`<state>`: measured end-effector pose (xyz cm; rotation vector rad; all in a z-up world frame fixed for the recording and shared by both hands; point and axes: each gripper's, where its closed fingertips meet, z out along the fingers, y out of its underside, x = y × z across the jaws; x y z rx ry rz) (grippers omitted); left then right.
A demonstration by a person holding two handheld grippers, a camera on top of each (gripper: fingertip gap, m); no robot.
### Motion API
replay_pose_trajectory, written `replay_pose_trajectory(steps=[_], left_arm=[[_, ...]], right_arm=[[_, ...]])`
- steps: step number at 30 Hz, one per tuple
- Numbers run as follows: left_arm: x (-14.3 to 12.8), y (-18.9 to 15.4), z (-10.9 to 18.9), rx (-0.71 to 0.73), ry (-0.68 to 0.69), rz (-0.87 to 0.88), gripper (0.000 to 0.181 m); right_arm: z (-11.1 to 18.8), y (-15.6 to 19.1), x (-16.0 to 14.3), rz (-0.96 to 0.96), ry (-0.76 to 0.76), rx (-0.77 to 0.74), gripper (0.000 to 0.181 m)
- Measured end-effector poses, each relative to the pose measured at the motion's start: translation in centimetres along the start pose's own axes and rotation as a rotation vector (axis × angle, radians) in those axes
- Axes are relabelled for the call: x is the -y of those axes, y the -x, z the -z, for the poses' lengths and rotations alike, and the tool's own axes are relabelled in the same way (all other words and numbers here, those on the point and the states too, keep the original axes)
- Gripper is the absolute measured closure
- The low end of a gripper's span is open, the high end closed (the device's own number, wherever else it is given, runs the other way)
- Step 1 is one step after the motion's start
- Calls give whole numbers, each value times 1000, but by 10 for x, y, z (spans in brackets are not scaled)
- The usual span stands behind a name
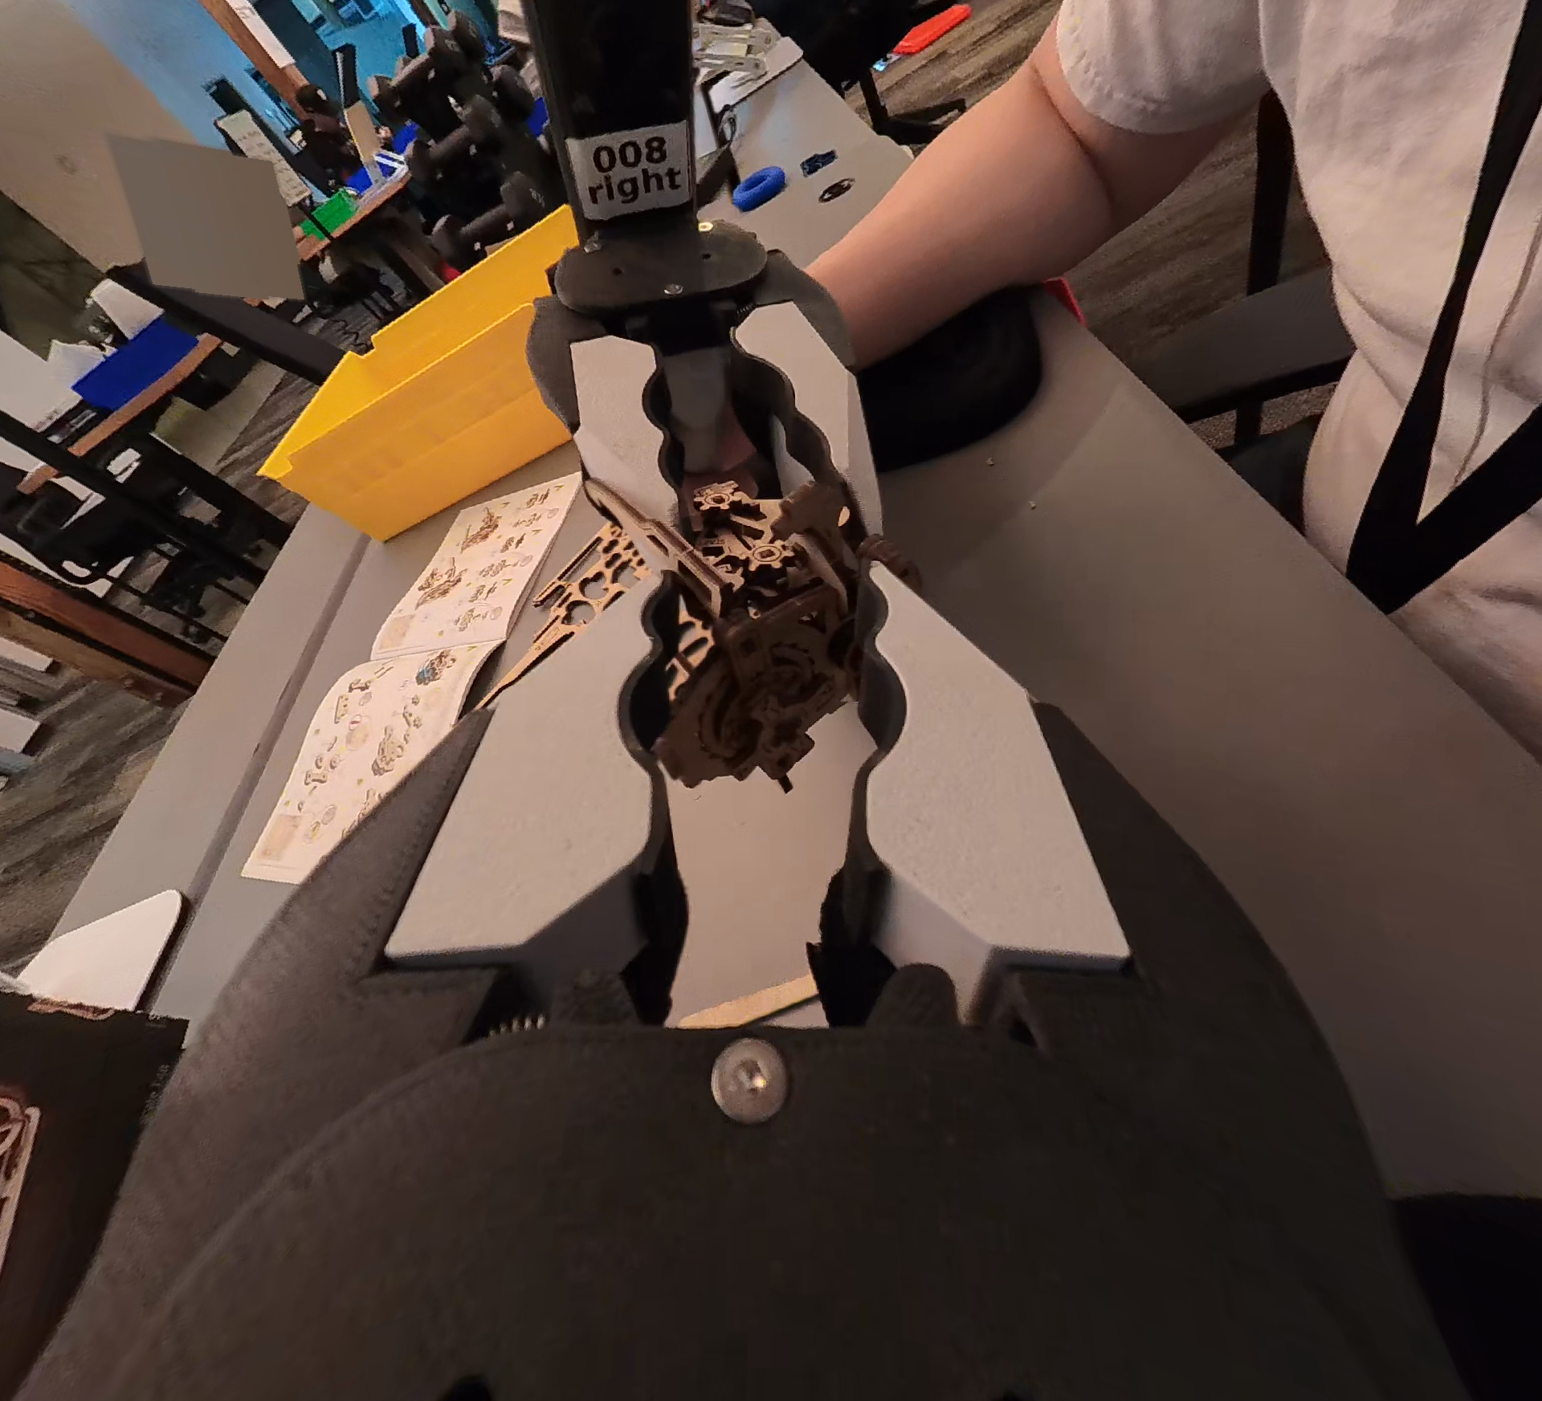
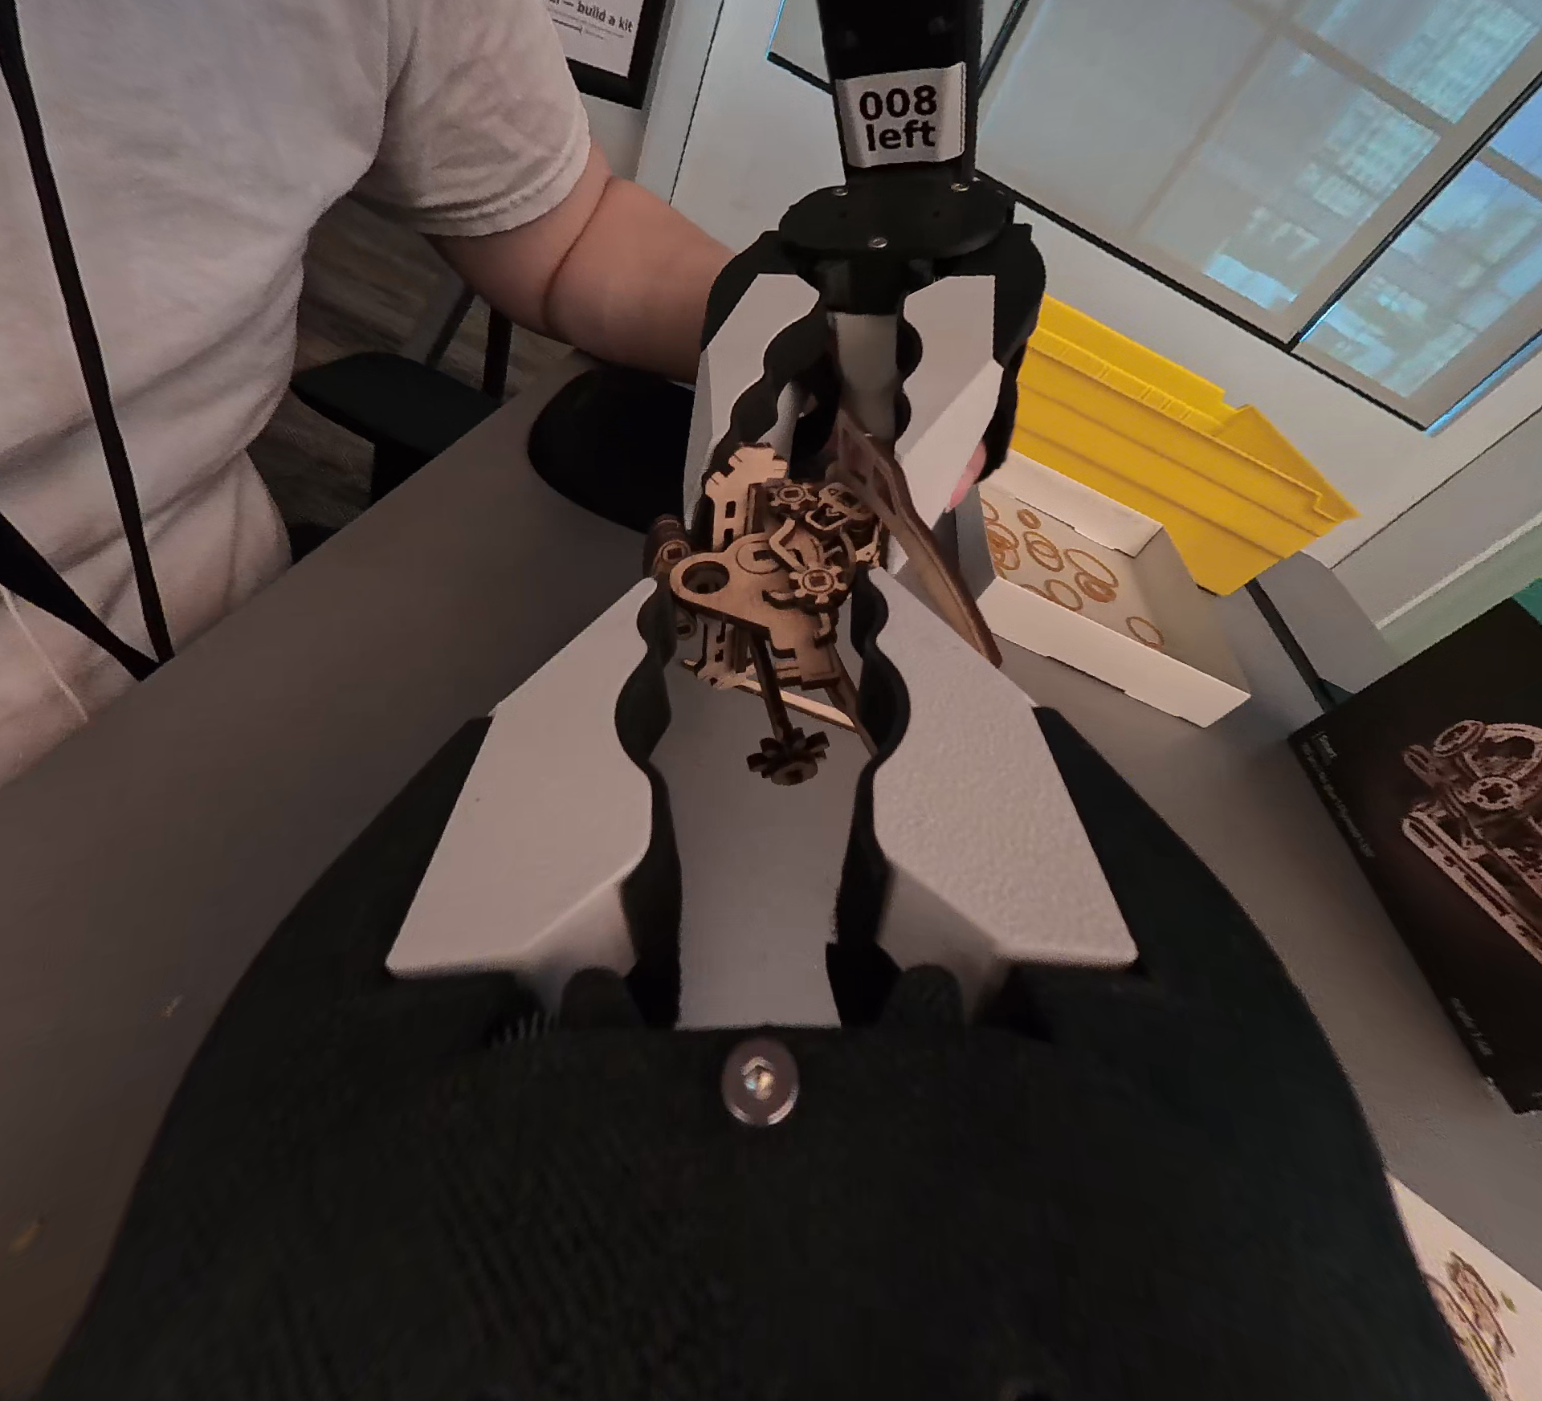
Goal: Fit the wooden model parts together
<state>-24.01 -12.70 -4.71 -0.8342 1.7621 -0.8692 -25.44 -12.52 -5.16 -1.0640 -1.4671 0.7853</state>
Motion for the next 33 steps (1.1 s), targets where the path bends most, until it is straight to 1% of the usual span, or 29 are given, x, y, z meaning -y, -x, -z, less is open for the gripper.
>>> replay_pose_trajectory(steps=[5,10,15,25,33], left_arm=[[-1,0,-1,19,29,-18,142],[2,3,1,23,35,30,144],[-3,2,0,20,55,15,143],[0,7,2,70,12,7,143],[-4,13,3,60,-2,98,141]], right_arm=[[2,-1,-1,3,-12,6,140],[5,-3,2,-19,-46,4,140],[3,-3,-3,-3,-18,2,140],[5,-7,1,22,-22,-35,140],[6,-11,0,37,-10,-69,140]])
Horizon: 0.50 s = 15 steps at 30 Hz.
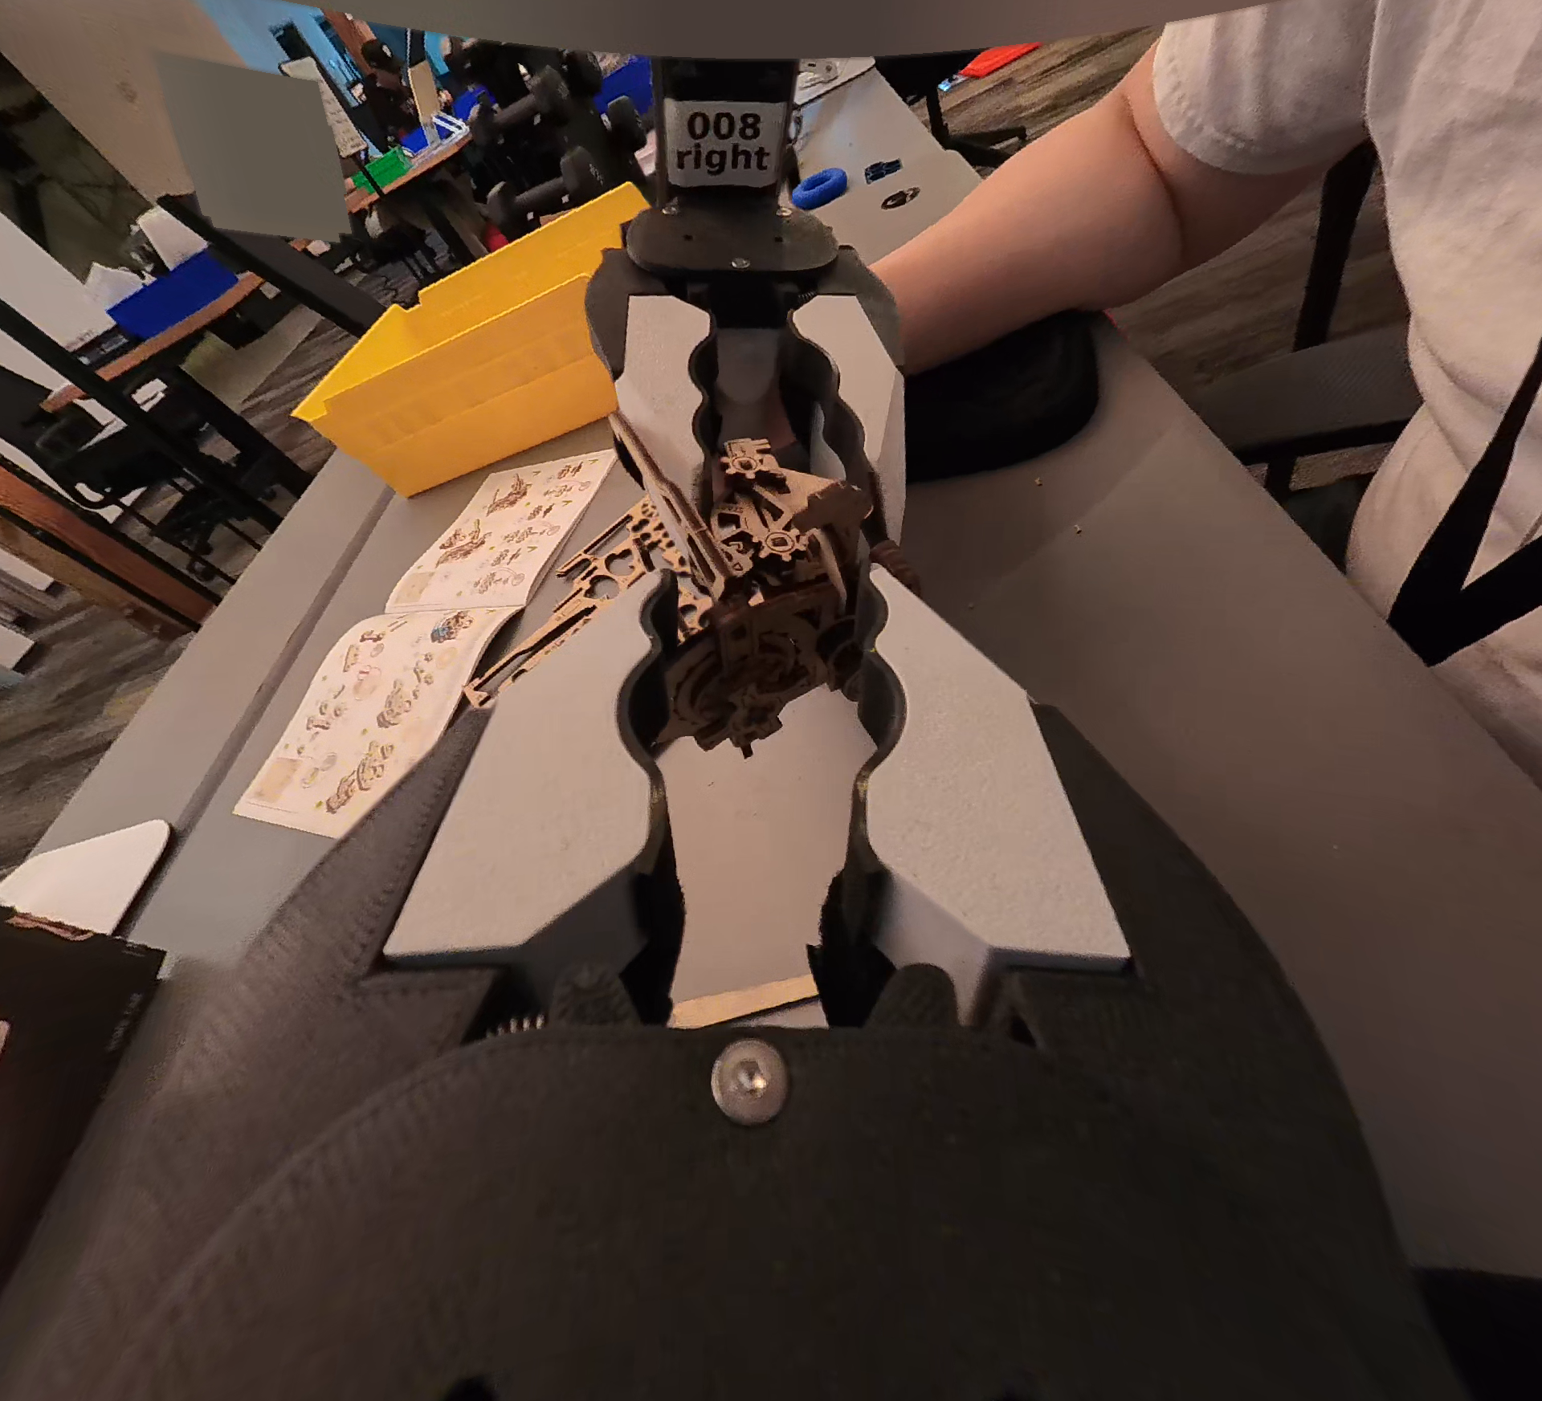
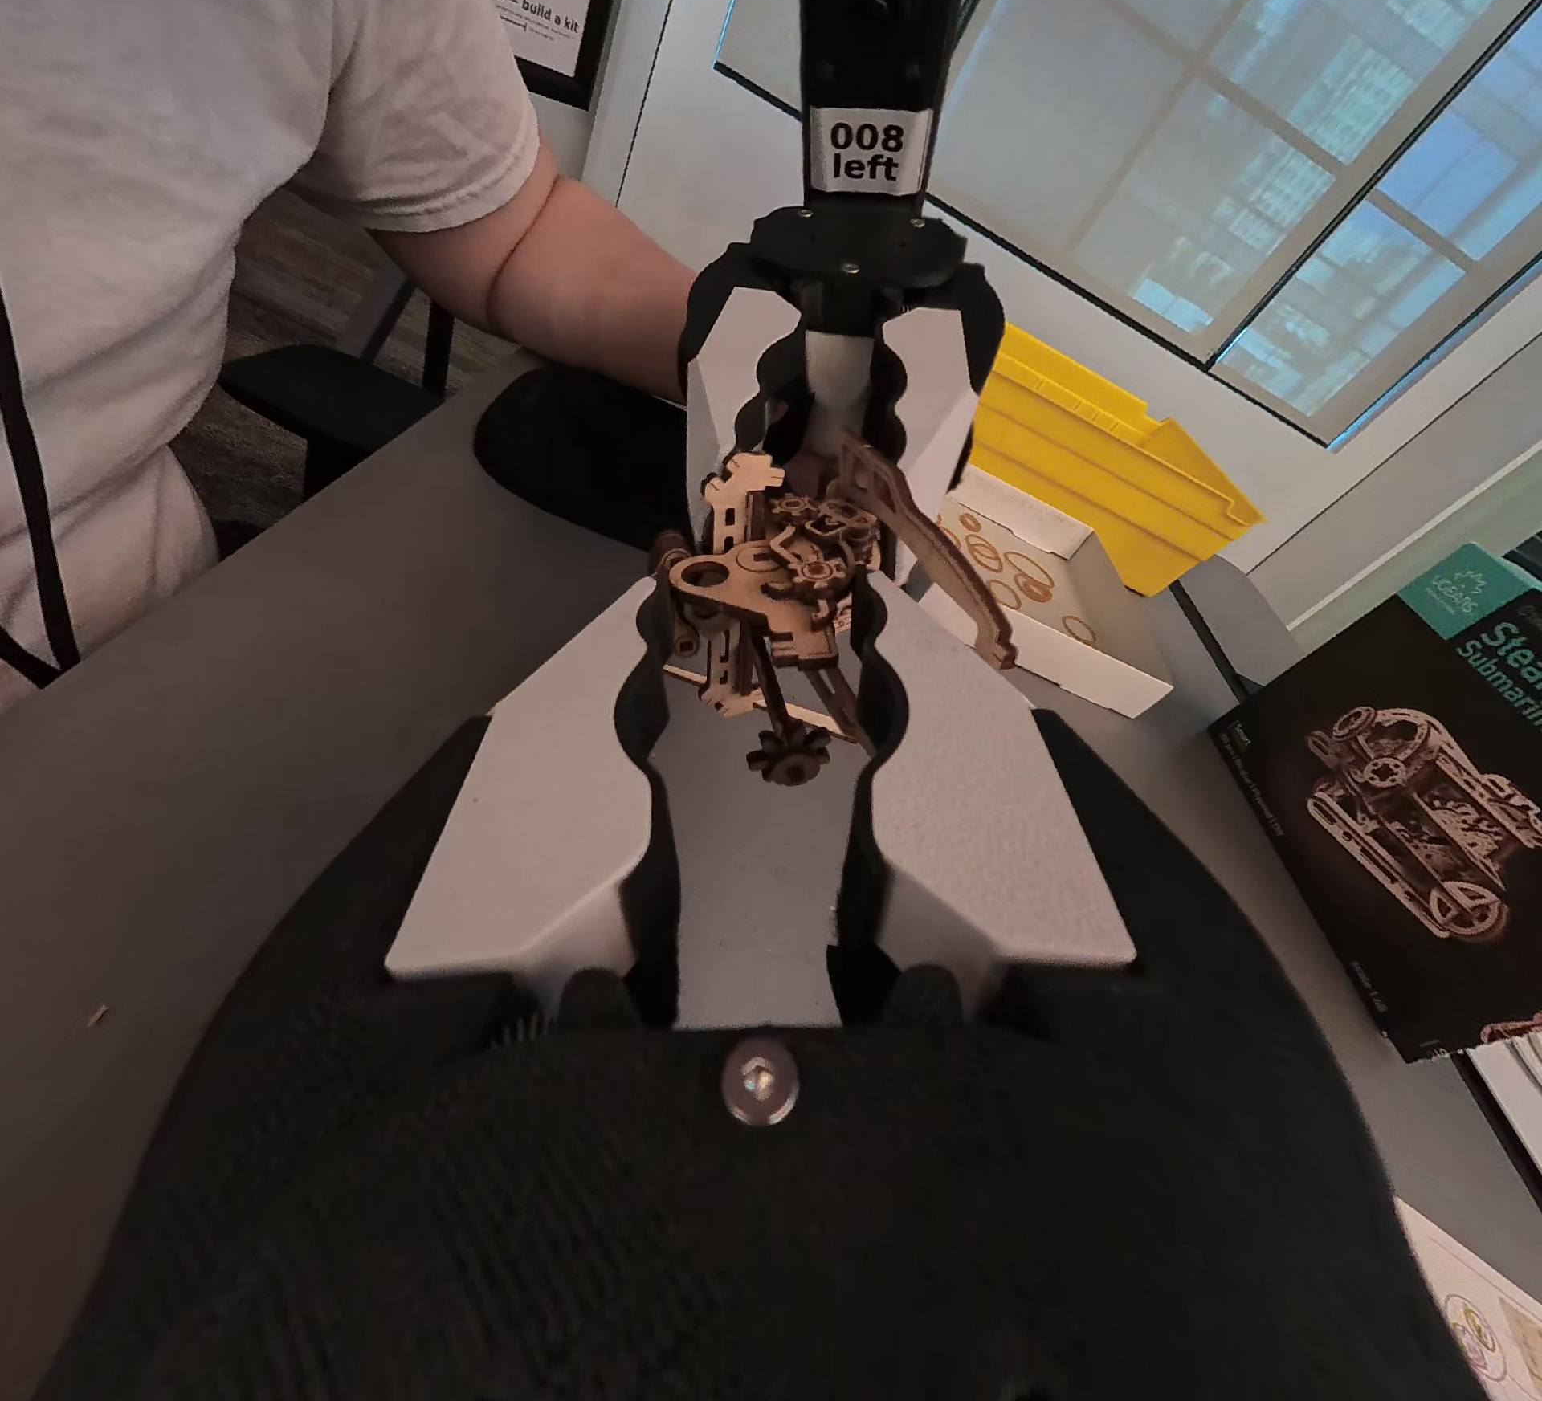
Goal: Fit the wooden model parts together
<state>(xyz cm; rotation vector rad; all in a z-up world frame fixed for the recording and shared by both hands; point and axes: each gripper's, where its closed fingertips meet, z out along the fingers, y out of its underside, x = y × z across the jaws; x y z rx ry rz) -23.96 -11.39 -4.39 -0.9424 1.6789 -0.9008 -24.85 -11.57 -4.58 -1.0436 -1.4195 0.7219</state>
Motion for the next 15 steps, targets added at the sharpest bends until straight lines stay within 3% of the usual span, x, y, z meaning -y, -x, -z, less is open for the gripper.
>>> replay_pose_trajectory(steps=[10,15], left_arm=[[9,18,7,127,-34,-44,146],[1,19,5,153,26,-106,146]], right_arm=[[7,-23,3,-44,-14,-125,140],[6,-21,1,-47,22,-119,142]])
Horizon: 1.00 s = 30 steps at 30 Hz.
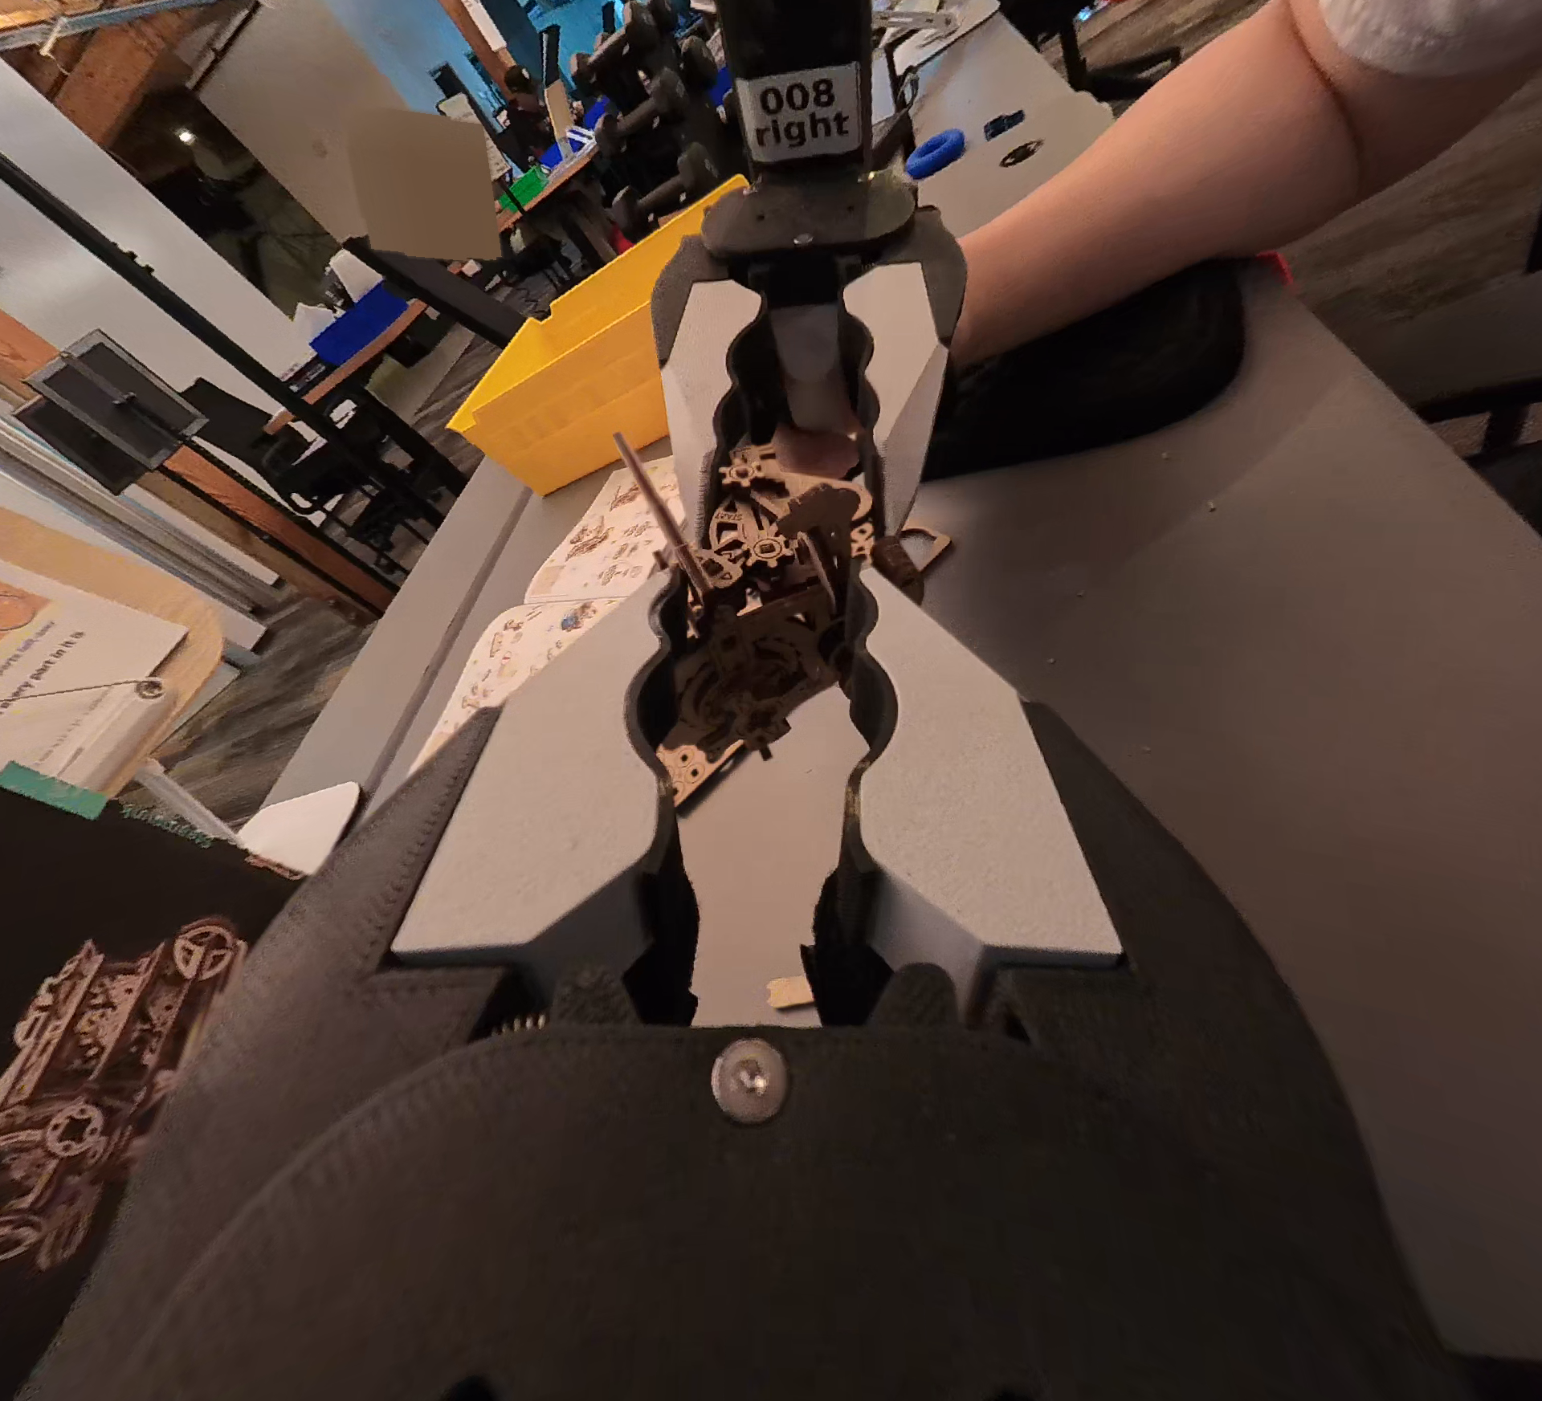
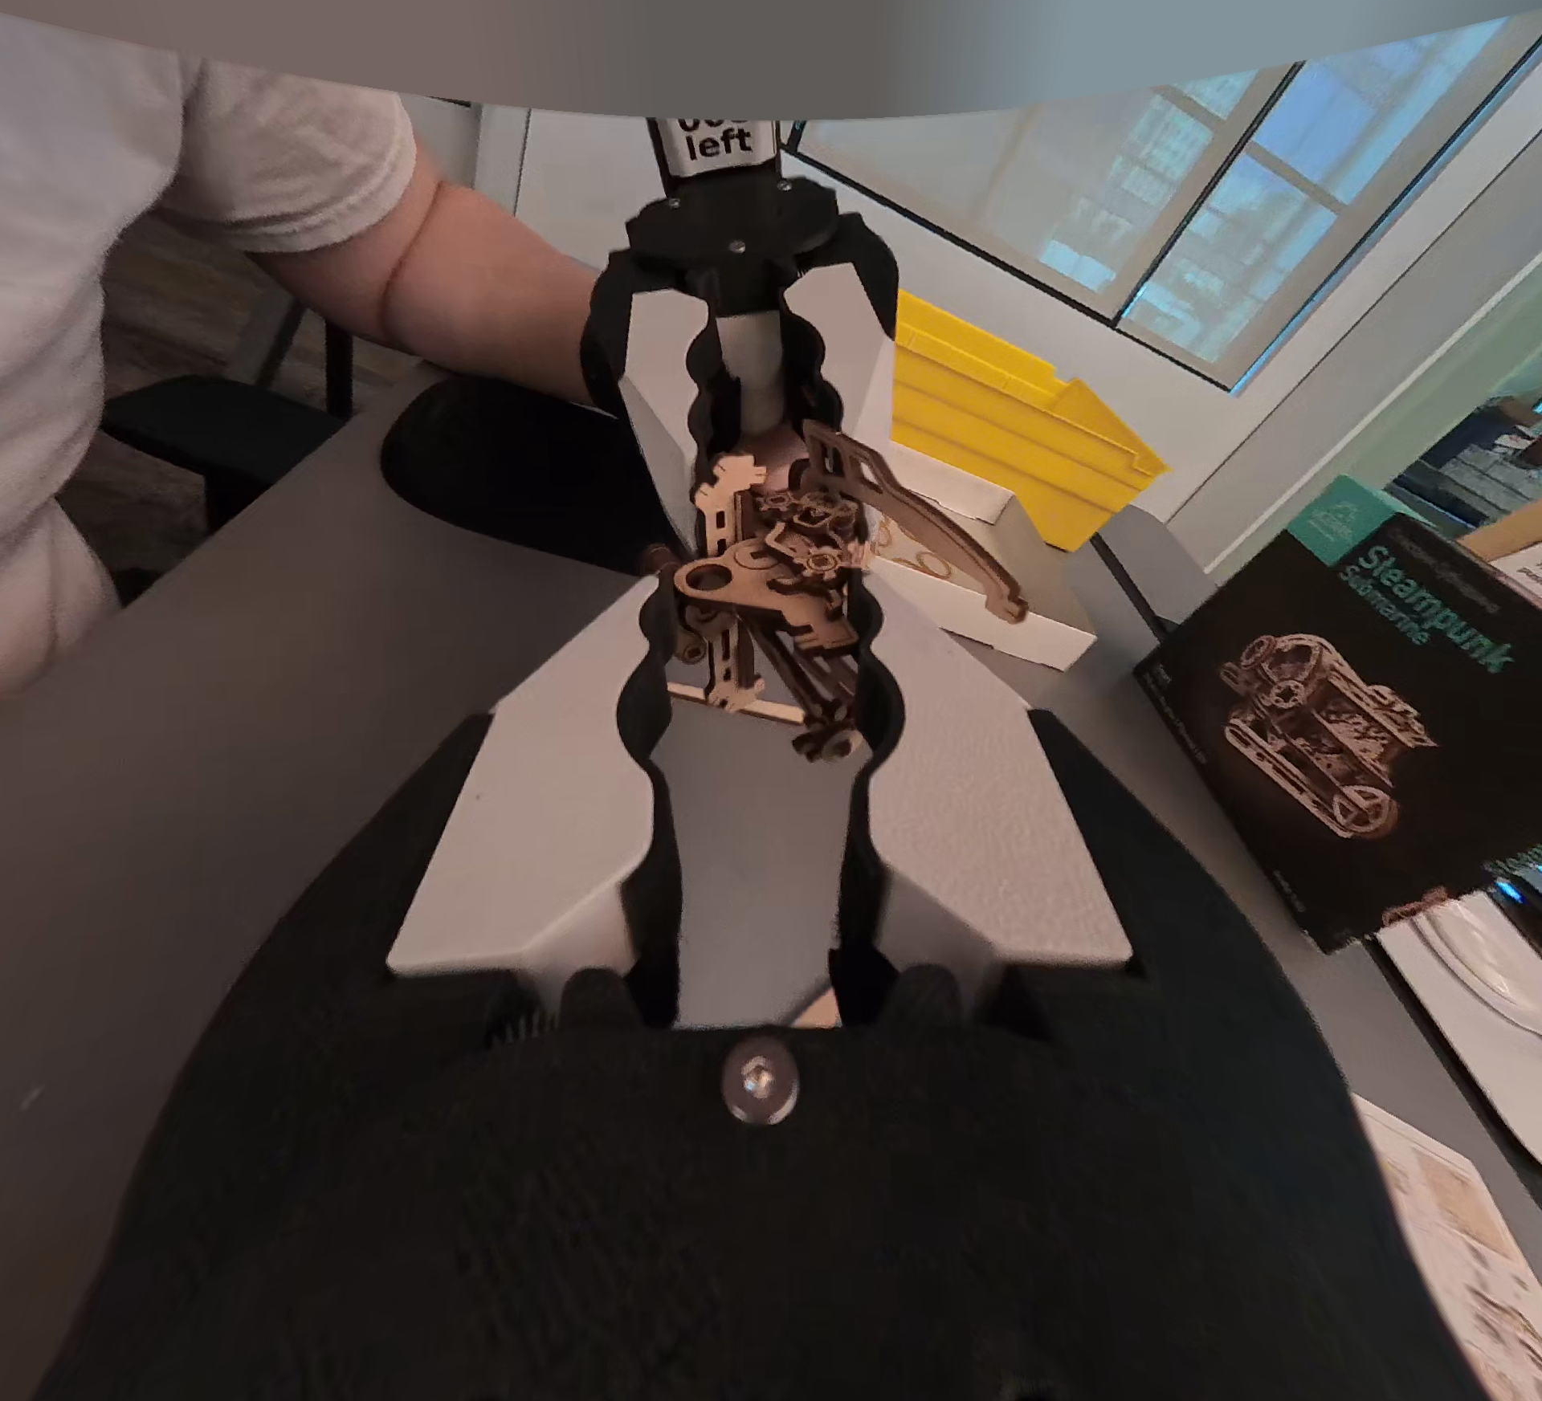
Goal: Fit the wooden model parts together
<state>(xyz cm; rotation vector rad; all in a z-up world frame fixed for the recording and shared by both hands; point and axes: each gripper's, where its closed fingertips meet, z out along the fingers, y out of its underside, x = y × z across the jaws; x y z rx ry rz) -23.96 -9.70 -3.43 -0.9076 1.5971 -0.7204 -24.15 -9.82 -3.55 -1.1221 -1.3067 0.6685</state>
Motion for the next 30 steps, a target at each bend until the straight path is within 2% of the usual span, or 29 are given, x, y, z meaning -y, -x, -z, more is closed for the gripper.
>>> replay_pose_trajectory(steps=[6,13,20,25,27,29,30], left_arm=[[-4,0,-1,7,33,-23,145],[-12,-4,-3,-10,77,-36,146],[-13,-15,-6,-76,92,-40,145],[-13,-10,-6,-60,81,8,146],[-10,-7,-4,-62,62,41,146],[-10,-5,-4,-50,61,44,146],[-10,-4,-4,-47,63,40,146]], right_arm=[[2,-1,-3,-2,45,-6,141],[1,4,-16,-19,168,24,144],[2,14,-20,24,204,73,144],[2,8,-19,-45,191,58,143],[2,-1,-14,-4,173,-16,128],[1,2,-13,23,172,-9,142],[1,2,-14,28,180,-14,142]])
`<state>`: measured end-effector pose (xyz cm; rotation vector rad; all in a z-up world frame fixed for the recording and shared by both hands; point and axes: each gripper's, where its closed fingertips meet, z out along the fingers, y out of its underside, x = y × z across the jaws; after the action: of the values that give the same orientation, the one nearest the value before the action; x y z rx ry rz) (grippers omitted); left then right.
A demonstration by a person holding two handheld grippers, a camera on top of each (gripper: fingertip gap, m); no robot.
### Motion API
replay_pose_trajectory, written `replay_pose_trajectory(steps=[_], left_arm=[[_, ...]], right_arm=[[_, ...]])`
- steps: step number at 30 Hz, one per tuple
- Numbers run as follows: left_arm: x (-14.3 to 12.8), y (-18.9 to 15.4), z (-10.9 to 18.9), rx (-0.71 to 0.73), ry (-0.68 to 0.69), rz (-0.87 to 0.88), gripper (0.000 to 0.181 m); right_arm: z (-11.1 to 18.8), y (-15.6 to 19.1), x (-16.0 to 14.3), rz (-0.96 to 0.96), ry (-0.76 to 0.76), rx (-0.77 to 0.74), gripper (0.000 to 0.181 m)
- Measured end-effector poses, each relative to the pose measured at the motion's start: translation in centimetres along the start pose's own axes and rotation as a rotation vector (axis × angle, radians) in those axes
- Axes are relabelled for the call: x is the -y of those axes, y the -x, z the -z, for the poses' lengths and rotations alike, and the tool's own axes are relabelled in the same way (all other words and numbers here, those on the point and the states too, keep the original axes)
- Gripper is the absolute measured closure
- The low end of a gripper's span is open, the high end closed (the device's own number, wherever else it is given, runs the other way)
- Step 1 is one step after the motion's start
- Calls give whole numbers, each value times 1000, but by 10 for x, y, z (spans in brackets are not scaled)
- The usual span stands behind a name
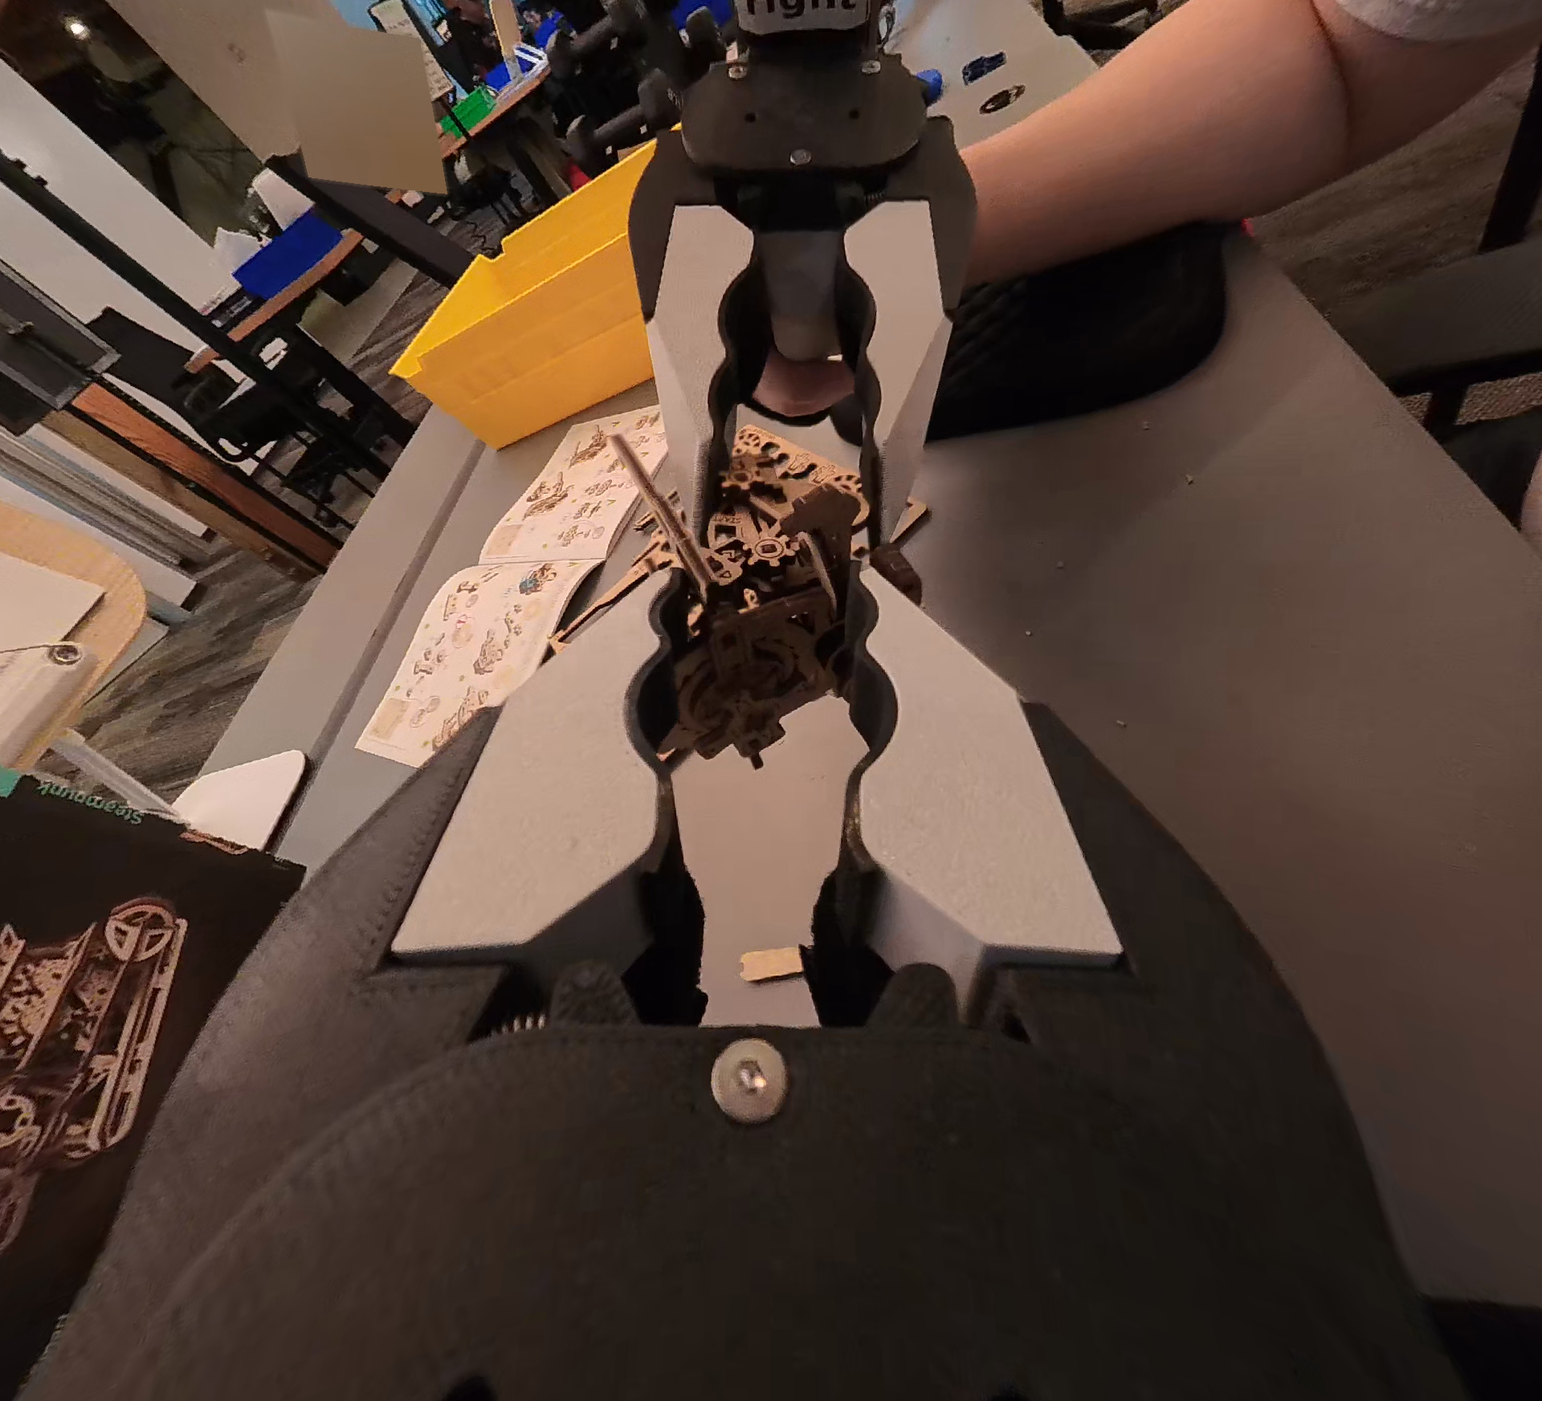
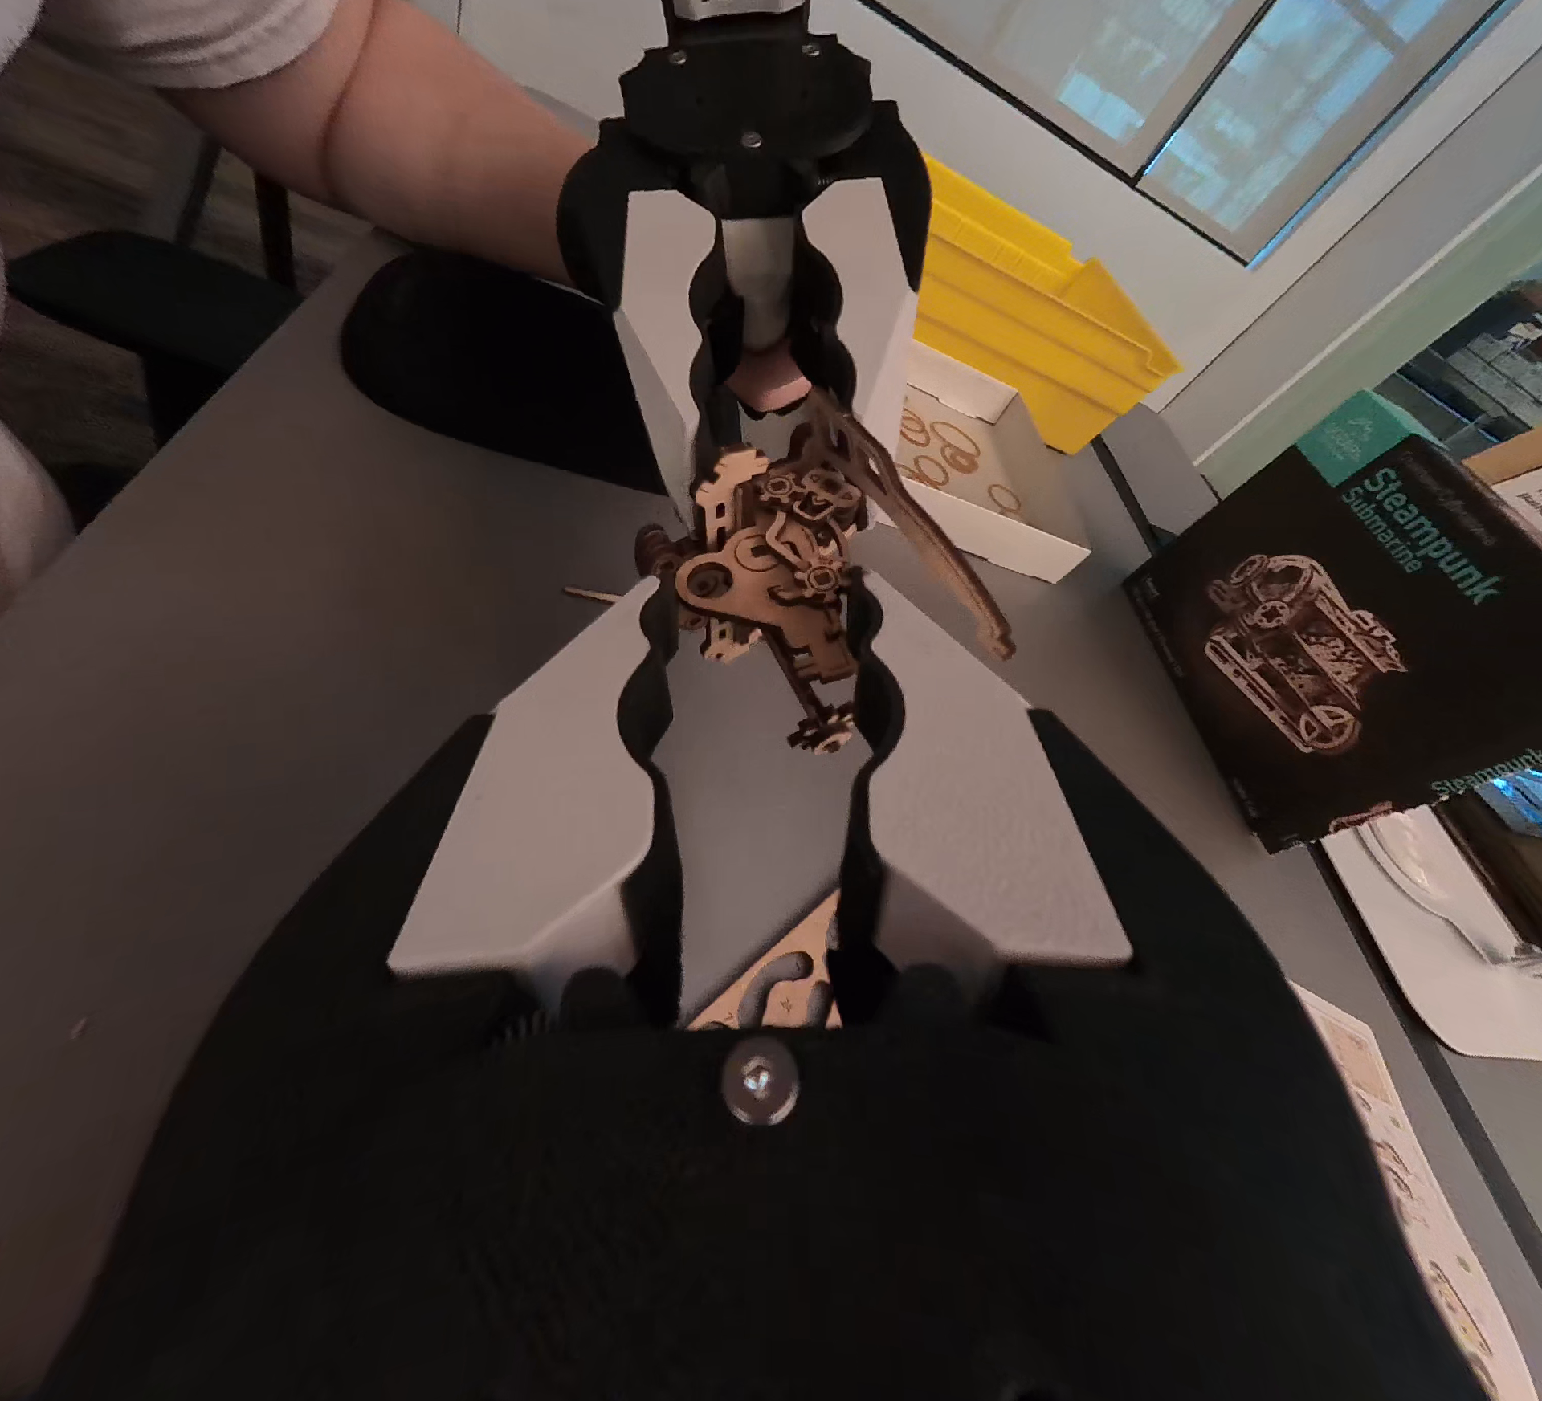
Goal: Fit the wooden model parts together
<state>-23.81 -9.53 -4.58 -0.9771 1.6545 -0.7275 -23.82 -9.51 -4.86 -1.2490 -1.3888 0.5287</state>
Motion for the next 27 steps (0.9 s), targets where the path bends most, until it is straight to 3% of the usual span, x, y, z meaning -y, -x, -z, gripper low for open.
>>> replay_pose_trajectory(steps=[14,27], left_arm=[[-4,-21,-6,-164,36,35,145],[-3,1,-5,-20,8,23,147]], right_arm=[[2,20,-8,18,46,122,143],[3,1,-7,-10,25,0,143]])
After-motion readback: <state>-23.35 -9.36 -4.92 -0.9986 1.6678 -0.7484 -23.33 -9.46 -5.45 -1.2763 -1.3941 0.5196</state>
